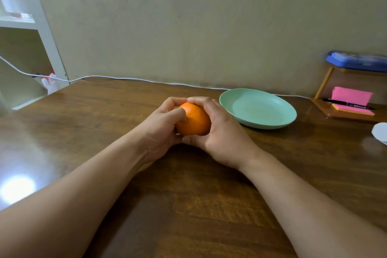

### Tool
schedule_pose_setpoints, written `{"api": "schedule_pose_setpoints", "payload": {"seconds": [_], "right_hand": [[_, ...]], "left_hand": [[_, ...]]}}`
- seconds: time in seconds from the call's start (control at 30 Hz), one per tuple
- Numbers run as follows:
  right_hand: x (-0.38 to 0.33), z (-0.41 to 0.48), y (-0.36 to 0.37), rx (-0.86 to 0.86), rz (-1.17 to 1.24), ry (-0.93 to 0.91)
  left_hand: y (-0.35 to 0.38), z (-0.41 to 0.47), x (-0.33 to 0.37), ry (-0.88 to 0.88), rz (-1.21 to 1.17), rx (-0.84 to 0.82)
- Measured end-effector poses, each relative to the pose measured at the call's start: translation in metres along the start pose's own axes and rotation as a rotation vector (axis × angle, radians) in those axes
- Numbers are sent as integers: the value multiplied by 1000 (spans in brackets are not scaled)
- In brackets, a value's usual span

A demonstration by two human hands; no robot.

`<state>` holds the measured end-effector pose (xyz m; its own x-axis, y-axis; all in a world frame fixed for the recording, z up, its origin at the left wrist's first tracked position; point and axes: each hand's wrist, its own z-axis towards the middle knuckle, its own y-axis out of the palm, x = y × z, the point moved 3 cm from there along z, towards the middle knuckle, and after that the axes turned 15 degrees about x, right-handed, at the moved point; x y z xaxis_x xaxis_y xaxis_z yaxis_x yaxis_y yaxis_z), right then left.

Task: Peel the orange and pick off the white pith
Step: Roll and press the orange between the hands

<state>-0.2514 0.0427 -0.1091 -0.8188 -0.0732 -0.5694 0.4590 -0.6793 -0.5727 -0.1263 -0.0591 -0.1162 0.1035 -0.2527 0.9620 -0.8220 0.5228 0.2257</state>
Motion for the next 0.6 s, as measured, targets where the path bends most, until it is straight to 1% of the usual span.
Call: {"api": "schedule_pose_setpoints", "payload": {"seconds": [0.23,0.37,0.6], "right_hand": [[-3,-1,3,45,-109,-100],[-3,-1,5,65,-161,-141],[-6,0,6,98,-213,-175]], "left_hand": [[2,2,0,2,17,53],[3,2,3,36,58,79],[6,-1,5,74,49,144]]}}
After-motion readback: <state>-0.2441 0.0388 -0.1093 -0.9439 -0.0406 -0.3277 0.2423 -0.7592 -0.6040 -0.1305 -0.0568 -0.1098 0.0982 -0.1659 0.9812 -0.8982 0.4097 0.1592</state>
